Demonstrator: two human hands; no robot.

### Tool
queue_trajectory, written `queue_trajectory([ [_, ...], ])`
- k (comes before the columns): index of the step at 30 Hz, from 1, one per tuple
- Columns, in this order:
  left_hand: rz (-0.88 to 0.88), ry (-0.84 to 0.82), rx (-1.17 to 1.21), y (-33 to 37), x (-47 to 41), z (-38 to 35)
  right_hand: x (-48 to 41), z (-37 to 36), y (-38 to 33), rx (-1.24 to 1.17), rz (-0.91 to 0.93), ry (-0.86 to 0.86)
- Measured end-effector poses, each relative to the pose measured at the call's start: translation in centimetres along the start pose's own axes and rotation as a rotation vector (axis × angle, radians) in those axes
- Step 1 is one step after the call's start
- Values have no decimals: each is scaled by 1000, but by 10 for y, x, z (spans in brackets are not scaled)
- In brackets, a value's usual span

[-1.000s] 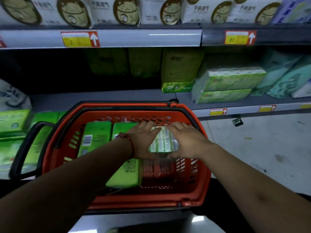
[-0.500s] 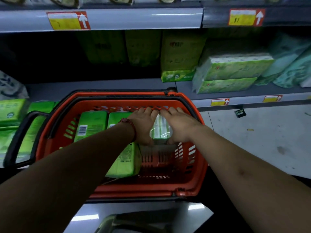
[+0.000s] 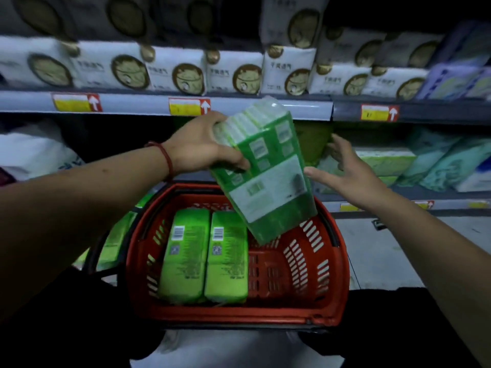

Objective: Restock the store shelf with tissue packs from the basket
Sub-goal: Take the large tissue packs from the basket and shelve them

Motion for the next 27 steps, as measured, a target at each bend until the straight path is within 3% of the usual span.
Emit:
queue_trajectory([
  [5, 165, 230, 464, -51, 34, 47, -1, -21, 7, -415, -261, 7],
  [8, 294, 231, 752, -86, 54, 40, 6, -76, -11, -848, -387, -333],
  [10, 346, 224, 867, -102, 66, 28, 9, -95, -33, -979, -367, -439],
  [14, 539, 259, 1003, -127, 84, 7, 1, -97, -48, -967, -359, -417],
  [19, 715, 228, 984, -142, 82, -5, -3, -106, -32, -954, -486, -434],
  [27, 723, 344, 927, -144, 65, 3, -1, -121, -23, -945, -625, -407],
])
Point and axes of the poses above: each hand's wrist, its own x-axis away from the middle knuckle, its own z-axis out of the back of the hand, y = z × x, the point moved 8 cm from there along -x, towards the middle knuckle, and after that the axes turned 9 degrees about -z, right-handed, at the moved point
